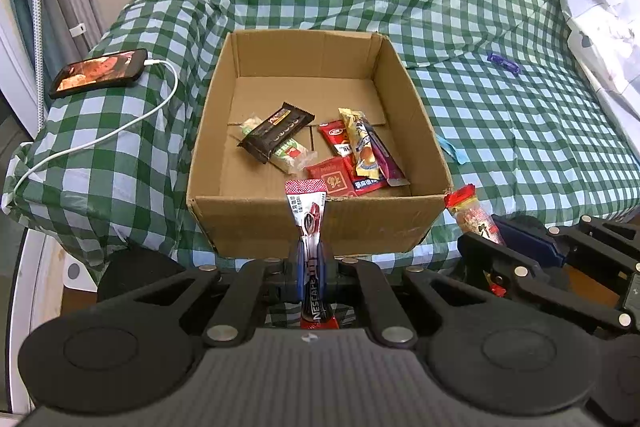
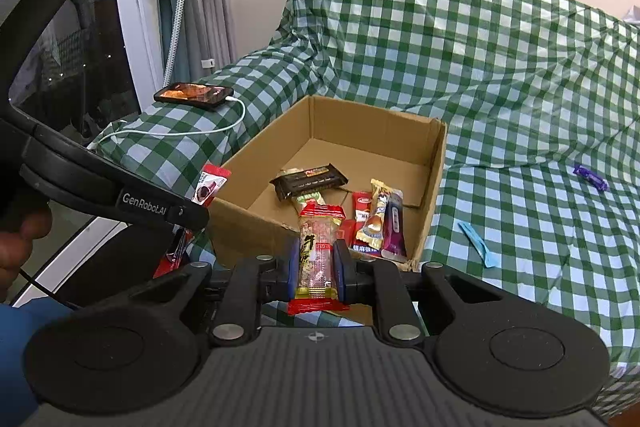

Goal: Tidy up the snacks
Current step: 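Carry both candies over the box and open both tools to drop them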

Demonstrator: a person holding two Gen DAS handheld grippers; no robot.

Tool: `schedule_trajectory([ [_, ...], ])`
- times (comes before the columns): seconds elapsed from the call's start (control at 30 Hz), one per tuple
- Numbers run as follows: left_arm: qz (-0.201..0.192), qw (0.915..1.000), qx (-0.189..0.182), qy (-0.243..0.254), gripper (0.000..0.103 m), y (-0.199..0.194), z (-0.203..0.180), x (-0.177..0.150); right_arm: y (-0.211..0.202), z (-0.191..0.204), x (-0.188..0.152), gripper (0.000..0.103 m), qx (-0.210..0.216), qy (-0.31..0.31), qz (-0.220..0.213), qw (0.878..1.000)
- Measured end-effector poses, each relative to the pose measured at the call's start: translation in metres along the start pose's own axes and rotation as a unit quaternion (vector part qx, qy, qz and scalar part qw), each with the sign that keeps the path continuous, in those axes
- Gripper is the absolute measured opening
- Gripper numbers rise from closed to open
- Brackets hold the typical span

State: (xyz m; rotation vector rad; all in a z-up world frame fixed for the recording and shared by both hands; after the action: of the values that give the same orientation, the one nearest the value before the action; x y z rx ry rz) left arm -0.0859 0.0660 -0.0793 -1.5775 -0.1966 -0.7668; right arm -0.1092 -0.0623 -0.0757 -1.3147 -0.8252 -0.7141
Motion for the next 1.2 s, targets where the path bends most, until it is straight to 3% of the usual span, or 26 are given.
schedule_trajectory([
  [0.5, 0.036, 0.9993, -0.001, -0.008, 0.007, 0.039, 0.010, 0.010, 0.033, -0.010, -0.008, 0.019, 0.009, 0.014, 0.045, 0.999],
  [0.87, 0.022, 0.9993, 0.012, -0.028, 0.007, 0.065, 0.034, 0.069, 0.070, -0.033, 0.022, 0.019, 0.004, 0.046, 0.045, 0.998],
  [1.2, 0.033, 0.9988, 0.017, -0.033, 0.007, 0.110, 0.047, 0.106, 0.121, -0.048, 0.056, 0.019, 0.006, 0.048, 0.045, 0.998],
])
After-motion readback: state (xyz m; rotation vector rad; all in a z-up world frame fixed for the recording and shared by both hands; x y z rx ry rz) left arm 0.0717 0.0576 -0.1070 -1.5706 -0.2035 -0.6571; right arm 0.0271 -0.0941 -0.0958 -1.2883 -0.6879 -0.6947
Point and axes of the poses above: each gripper's, at about its wrist camera, not at the fingertips, and y roughly the way its jaws point, z to its left, x to its top, the point moved 9 cm from there along y, roughly the way its jaws point, and after that the axes turned 1 degree about y, right-handed, at the moved point
